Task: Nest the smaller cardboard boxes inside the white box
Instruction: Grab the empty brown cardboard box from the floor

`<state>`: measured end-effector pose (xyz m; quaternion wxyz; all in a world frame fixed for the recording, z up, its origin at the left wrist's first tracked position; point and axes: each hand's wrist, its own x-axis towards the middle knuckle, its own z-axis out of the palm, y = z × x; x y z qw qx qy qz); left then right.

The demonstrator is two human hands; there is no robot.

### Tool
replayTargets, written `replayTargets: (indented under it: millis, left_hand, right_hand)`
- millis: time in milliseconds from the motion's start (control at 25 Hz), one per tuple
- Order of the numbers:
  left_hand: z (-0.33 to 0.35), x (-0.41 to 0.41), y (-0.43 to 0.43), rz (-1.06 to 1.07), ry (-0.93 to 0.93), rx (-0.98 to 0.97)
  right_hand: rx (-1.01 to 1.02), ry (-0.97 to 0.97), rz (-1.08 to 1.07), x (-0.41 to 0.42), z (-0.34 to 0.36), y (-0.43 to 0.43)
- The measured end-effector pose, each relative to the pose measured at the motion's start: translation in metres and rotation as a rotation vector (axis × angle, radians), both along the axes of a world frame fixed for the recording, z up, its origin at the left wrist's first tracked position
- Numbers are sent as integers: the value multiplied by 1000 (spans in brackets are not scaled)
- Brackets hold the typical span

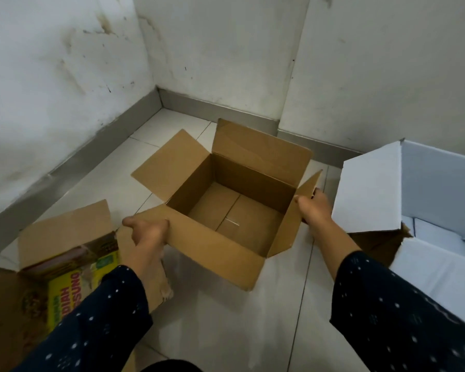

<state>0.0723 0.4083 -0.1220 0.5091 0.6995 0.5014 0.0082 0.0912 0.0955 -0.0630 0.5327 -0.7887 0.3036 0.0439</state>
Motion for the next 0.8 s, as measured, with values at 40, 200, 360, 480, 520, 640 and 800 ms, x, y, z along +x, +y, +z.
replayTargets:
  millis: [40,200,360,480,520,640,800]
  left_hand:
    - [1,3,1,5,15,-10]
    - [17,33,32,-256,124,478]
    - [25,74,67,-373,-28,250]
    - [16,88,74,-311,-139,-17]
    - [10,92,74,-299,-167,-46]
    - [-1,107,56,-339,-249,-29]
    - [16,135,3,-550,-349,283]
  right_hand:
    - [29,14,35,-6,0,5]
    - [-178,54,276,-58,-15,29]
    - [-442,52,305,-70,-18,26]
    - [-539,45,281,-49,-13,7]
    - [-579,35,284,-41,-12,1]
    - [-681,10,284,-7,-12,-14]
    - [-739,11,267,44,-10,-32]
